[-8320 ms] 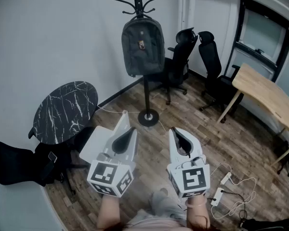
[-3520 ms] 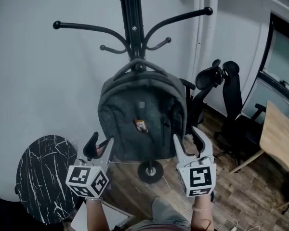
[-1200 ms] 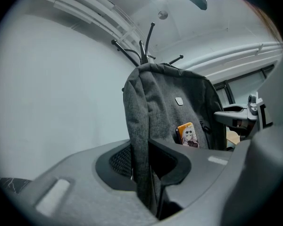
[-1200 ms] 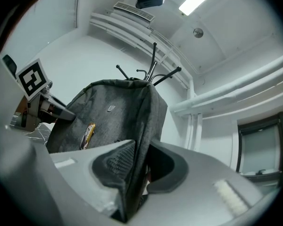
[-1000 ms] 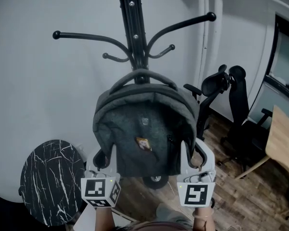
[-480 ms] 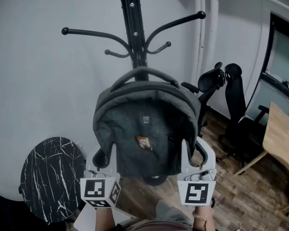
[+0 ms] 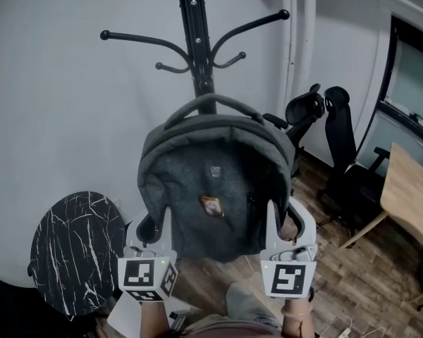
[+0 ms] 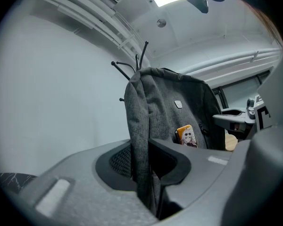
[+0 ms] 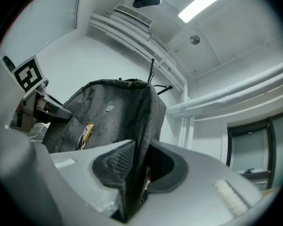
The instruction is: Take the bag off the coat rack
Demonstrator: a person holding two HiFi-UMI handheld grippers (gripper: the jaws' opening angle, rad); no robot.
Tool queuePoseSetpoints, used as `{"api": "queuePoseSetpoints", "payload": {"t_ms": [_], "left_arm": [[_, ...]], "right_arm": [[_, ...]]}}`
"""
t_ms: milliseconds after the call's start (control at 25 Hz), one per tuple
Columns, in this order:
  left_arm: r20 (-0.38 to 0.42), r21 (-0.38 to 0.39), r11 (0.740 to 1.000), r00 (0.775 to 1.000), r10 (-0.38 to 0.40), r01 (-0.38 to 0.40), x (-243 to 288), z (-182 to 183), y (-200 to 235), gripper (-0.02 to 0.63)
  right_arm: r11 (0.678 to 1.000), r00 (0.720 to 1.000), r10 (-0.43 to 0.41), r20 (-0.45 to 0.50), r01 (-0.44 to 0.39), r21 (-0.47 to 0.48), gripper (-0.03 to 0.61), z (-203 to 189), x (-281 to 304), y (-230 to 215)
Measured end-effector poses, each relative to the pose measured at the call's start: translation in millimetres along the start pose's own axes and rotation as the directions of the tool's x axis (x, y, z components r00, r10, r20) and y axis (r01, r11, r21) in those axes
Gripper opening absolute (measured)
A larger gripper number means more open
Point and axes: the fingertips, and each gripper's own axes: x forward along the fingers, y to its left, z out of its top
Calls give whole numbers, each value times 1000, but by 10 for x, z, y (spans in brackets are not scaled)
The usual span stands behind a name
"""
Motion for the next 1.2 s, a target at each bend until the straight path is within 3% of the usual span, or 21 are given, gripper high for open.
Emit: {"api": "queuePoseSetpoints", "payload": {"t_ms": [600, 1200], "left_arm": [[-20, -23, 999, 999, -29, 28, -562, -97, -138, 78], [-35, -51, 999, 999, -18, 16, -715, -148, -216, 78]], "right_arm": [[1000, 999, -26, -28, 26, 16, 74, 65, -584, 123], [1000, 998, -4, -67, 3, -19, 74, 46, -732, 125]]}}
